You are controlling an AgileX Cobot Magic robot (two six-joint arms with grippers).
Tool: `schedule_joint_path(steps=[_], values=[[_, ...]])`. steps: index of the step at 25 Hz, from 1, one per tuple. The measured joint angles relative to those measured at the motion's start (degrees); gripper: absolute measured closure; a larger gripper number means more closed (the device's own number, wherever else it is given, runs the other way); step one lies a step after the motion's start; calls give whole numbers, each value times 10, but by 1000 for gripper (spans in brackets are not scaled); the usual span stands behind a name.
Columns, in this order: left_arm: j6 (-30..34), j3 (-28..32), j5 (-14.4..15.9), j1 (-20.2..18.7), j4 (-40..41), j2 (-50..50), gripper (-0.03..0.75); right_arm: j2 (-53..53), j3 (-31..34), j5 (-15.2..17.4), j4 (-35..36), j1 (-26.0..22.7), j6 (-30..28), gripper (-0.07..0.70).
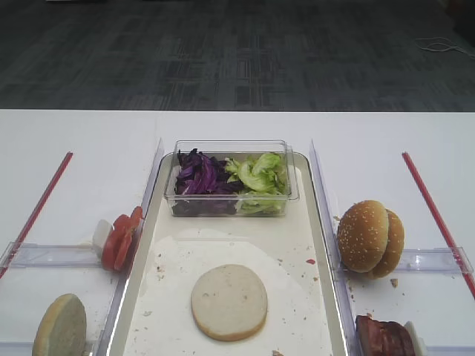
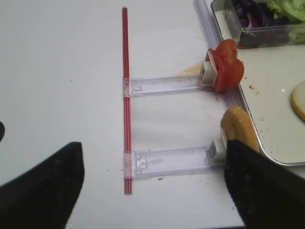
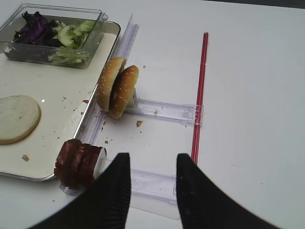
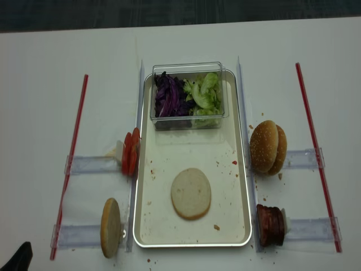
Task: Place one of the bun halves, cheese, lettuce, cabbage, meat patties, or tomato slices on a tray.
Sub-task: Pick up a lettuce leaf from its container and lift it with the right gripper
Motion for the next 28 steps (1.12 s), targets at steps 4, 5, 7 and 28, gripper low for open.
schedule_joint_path(steps=[4,5,7,28], values=[[0,0,0,0,0,0,141,3,0,0,2,0,4,354],[0,0,0,0,0,0,141,7,0,0,3,0,8,342],[0,0,0,0,0,0,141,20,0,0,4,0,13,308],[0,0,0,0,0,0,141,354,-173,52,10,0,49,184]])
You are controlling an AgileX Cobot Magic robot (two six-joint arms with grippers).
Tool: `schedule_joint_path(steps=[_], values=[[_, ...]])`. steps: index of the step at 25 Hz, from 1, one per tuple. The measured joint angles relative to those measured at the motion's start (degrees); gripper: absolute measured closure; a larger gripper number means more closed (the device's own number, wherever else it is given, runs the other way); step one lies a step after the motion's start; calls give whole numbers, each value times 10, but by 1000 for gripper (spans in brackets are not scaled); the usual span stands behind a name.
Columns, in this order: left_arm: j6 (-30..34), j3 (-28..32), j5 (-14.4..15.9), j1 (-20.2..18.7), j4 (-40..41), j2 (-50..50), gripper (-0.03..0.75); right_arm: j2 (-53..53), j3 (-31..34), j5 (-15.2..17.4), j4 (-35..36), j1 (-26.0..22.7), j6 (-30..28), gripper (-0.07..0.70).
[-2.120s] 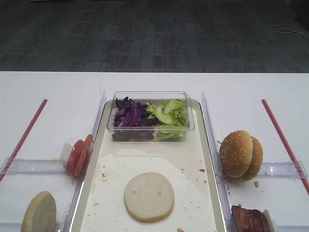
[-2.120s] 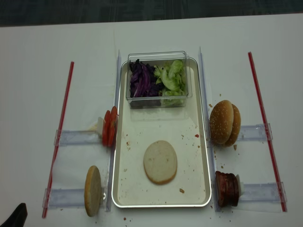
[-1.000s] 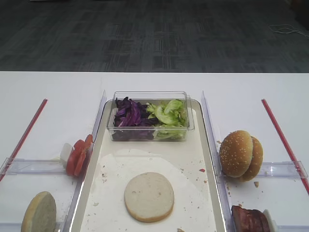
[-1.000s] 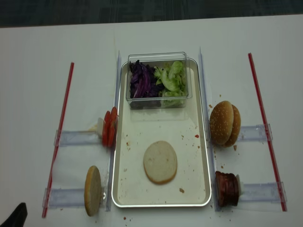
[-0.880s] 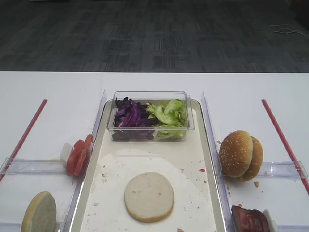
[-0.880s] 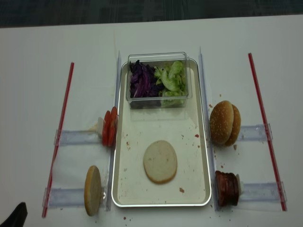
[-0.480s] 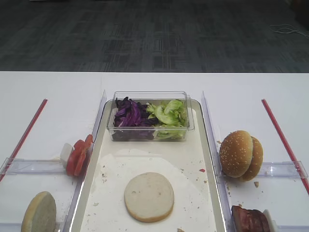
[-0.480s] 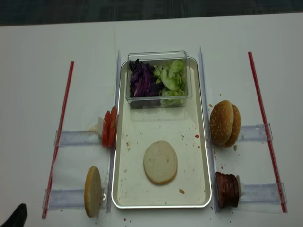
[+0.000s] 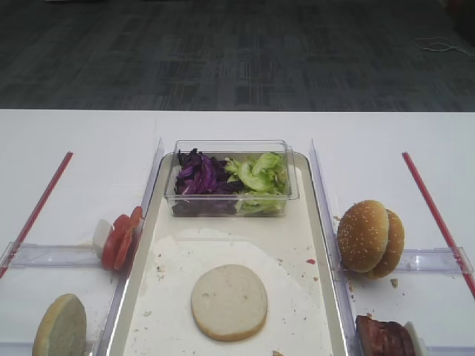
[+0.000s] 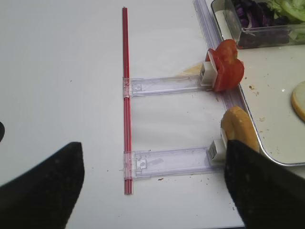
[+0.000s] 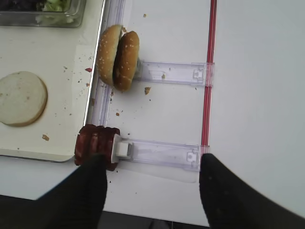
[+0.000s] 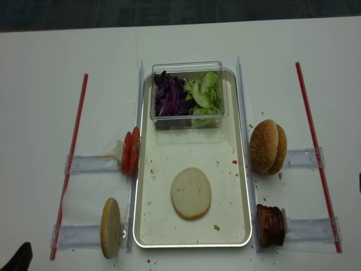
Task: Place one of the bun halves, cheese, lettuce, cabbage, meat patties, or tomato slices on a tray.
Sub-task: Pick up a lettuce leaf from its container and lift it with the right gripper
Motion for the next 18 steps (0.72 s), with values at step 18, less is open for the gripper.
schedule_joint_path(steps=[18], values=[[0,0,0,0,0,0,141,459,-321,-2,4,1,13,184]])
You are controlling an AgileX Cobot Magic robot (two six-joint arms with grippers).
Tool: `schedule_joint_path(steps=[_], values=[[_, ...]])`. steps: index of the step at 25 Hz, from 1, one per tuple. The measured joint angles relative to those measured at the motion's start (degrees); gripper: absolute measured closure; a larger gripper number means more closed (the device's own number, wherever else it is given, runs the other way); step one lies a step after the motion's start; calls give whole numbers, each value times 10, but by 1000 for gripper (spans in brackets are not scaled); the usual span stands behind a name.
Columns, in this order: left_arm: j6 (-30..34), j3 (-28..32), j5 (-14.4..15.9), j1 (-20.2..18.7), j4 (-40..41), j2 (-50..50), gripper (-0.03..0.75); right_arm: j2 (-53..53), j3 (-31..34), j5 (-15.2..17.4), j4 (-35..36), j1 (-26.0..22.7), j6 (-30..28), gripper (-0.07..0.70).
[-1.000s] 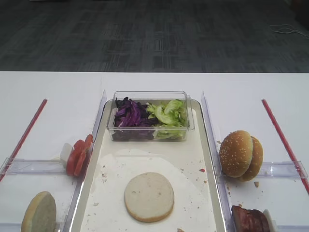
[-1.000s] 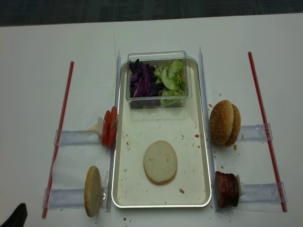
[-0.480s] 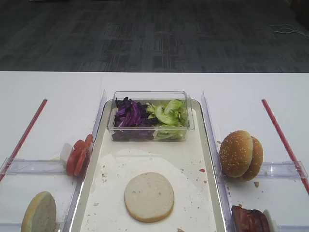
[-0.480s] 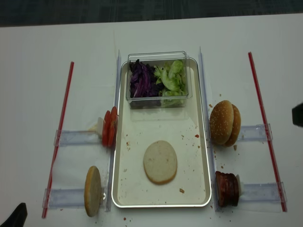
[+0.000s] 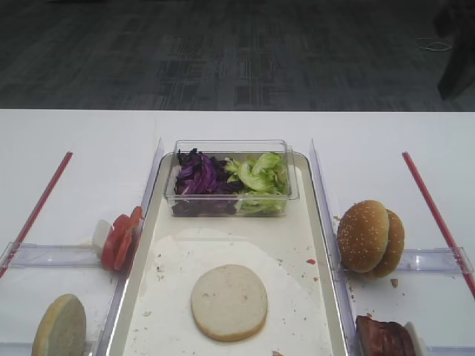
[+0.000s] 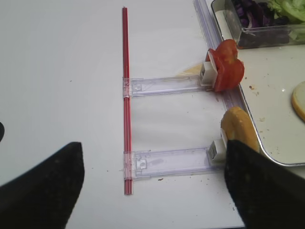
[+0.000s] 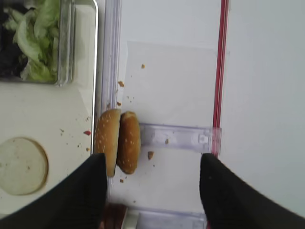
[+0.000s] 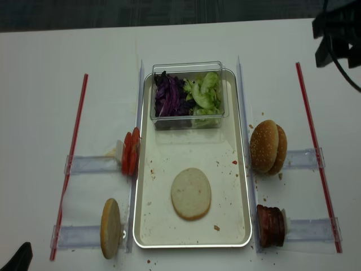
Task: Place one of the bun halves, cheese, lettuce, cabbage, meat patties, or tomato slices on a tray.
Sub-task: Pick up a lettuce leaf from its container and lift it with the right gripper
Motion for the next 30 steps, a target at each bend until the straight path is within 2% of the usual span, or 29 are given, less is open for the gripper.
schedule_joint_path(steps=[7,13,20,30], values=[[0,0,0,0,0,0,141,151,-160,6,1,0,0,184],[0,0,0,0,0,0,141,237,-252,5,1,1,7,184],[0,0,0,0,0,0,141,281,-274,7,0,1,14,184],[0,0,0,0,0,0,141,284,-277,7,-7,14,28,184]])
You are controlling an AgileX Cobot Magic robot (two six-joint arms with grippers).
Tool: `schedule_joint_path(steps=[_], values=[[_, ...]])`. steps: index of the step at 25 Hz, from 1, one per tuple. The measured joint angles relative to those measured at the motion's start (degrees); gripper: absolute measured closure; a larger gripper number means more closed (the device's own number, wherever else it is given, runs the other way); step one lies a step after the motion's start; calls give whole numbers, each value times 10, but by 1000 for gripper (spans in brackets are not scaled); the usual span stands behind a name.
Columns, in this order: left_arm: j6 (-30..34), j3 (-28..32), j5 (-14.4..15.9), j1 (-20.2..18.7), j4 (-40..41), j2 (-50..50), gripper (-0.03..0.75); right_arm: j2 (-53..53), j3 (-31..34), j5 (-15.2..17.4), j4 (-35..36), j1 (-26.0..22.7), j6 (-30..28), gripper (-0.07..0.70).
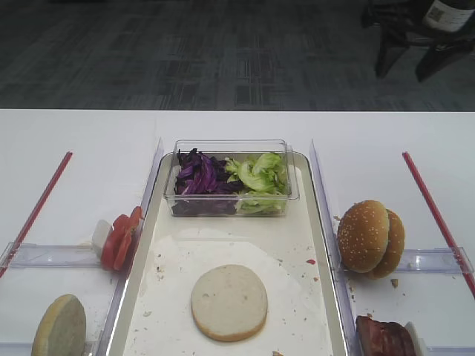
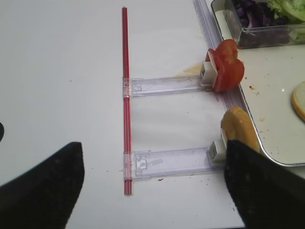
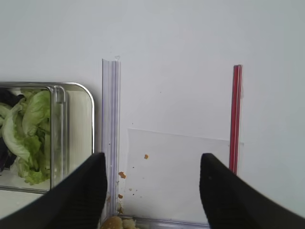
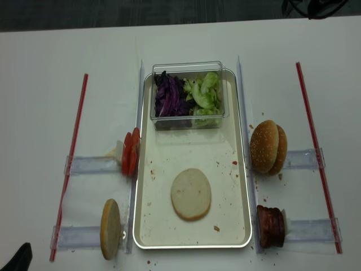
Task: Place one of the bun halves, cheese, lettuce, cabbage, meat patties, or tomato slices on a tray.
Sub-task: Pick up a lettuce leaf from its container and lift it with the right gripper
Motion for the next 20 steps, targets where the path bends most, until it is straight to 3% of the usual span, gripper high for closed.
schedule_joint_path(steps=[8,20], values=[[0,0,0,0,0,0,141,19,-9,0,-2,74,28,184],[0,0,0,0,0,0,141,118,-91,-1,-16,214,96,184]])
